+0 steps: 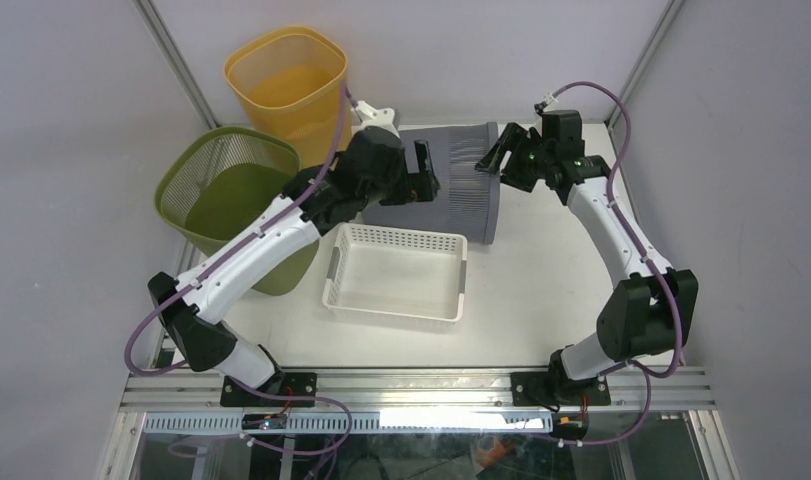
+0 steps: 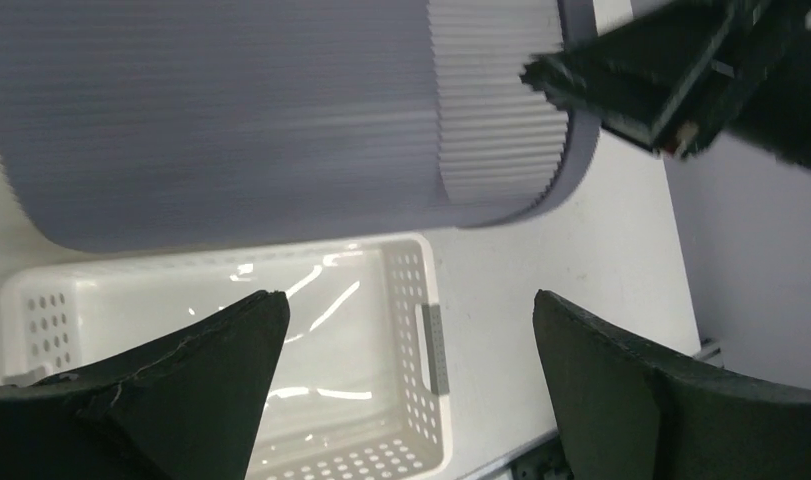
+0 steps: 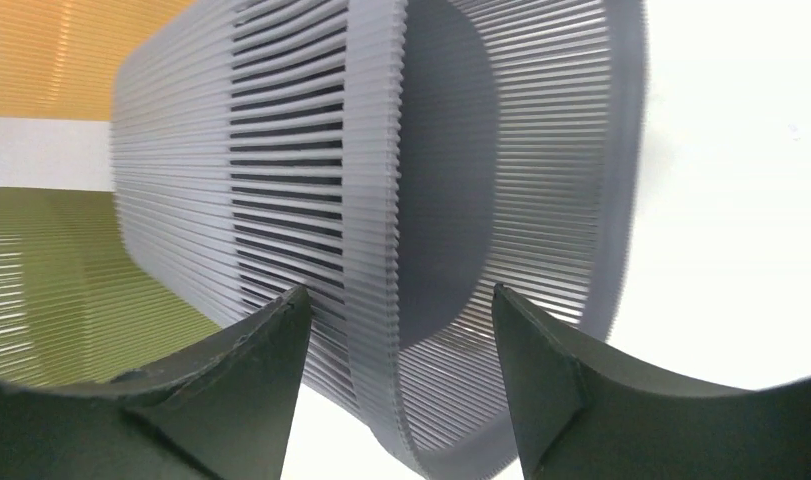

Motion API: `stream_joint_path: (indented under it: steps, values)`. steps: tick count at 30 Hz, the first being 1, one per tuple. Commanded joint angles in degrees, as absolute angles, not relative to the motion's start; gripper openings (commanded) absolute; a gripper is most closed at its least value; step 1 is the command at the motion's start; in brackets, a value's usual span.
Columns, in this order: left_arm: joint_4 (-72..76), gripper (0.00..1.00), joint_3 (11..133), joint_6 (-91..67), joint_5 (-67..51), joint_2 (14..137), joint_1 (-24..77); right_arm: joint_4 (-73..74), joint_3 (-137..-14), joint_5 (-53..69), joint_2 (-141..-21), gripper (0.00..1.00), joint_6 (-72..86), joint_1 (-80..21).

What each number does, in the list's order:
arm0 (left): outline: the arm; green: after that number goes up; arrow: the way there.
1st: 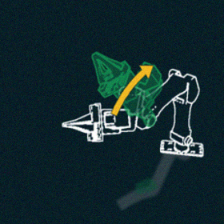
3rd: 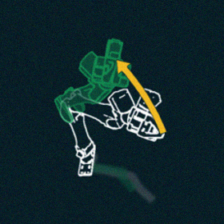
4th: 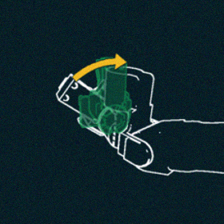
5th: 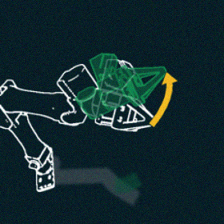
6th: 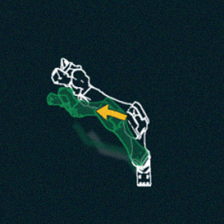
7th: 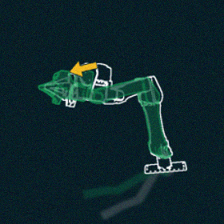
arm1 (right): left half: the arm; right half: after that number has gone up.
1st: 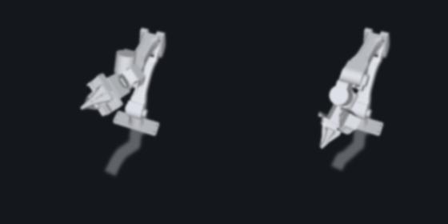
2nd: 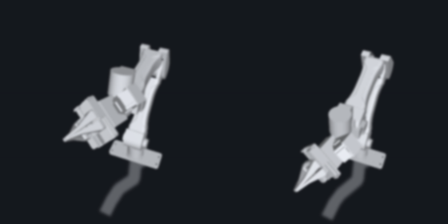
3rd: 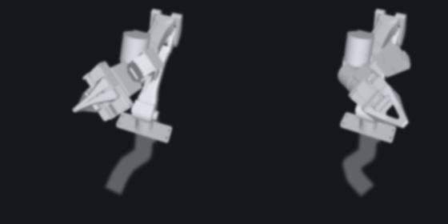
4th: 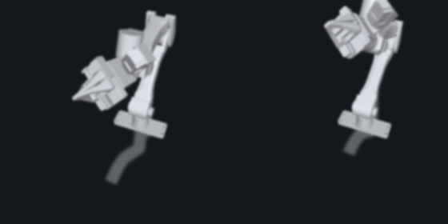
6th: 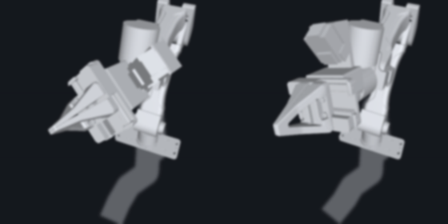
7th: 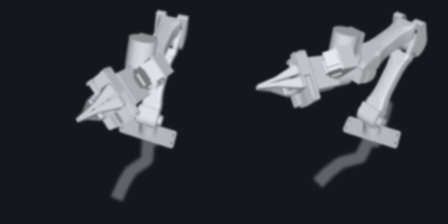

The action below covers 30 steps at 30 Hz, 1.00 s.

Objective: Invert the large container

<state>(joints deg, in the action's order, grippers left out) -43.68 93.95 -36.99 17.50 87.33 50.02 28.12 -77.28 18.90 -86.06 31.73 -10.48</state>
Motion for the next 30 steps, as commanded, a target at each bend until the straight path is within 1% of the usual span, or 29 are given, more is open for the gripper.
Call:
stream_joint_path:
  steps: [1,4,7,8,9,11,13,15,18,22,27,30]
  values:
    - [-45.19,0.99,99.83,-32.74,8.73,86.29,41.75,38.12,-82.24,9.00,-83.94,0.69,22.32,-10.11]
    - [-48.49,0.99,102.02,-31.35,8.90,87.07,38.34,40.21,-83.97,7.81,-83.24,0.69,20.54,-10.11]
    - [-49.68,0.99,102.94,-29.99,4.48,88.47,33.78,41.05,-85.97,7.64,-83.01,0.69,20.09,-10.20]
    - [-49.98,0.99,102.94,-30.12,4.11,89.11,32.68,41.28,-86.63,7.50,-83.12,0.67,19.94,-10.24]
    - [-50.23,0.99,102.92,-30.41,3.91,89.90,31.83,41.47,-87.25,7.11,-83.49,0.65,19.91,-10.28]
    - [-50.58,0.99,102.92,-30.88,4.52,91.29,30.44,42.56,-89.40,6.83,-84.81,0.55,19.68,-10.28]
    - [-50.83,0.99,102.70,-31.37,4.74,92.14,29.28,44.31,-91.72,7.68,-86.72,0.49,19.26,-10.58]
    - [-50.79,0.99,101.85,-31.59,4.59,91.99,28.21,44.60,-93.24,8.33,-87.04,0.49,18.97,-11.41]
    - [-50.72,0.99,100.08,-30.92,4.22,91.37,26.55,43.52,-93.90,6.68,-86.33,0.52,18.70,-13.42]
    - [-49.84,0.99,97.19,-31.14,2.74,91.60,25.19,44.13,-95.73,4.80,-88.50,0.53,17.90,-15.59]
    - [-46.67,0.99,93.97,-31.57,-0.49,91.89,24.91,45.72,-97.15,-1.59,-90.94,0.53,16.95,-16.99]
    - [-45.62,0.99,92.47,-31.23,-3.19,92.38,24.88,45.43,-96.21,-4.64,-90.97,0.50,15.93,-17.01]
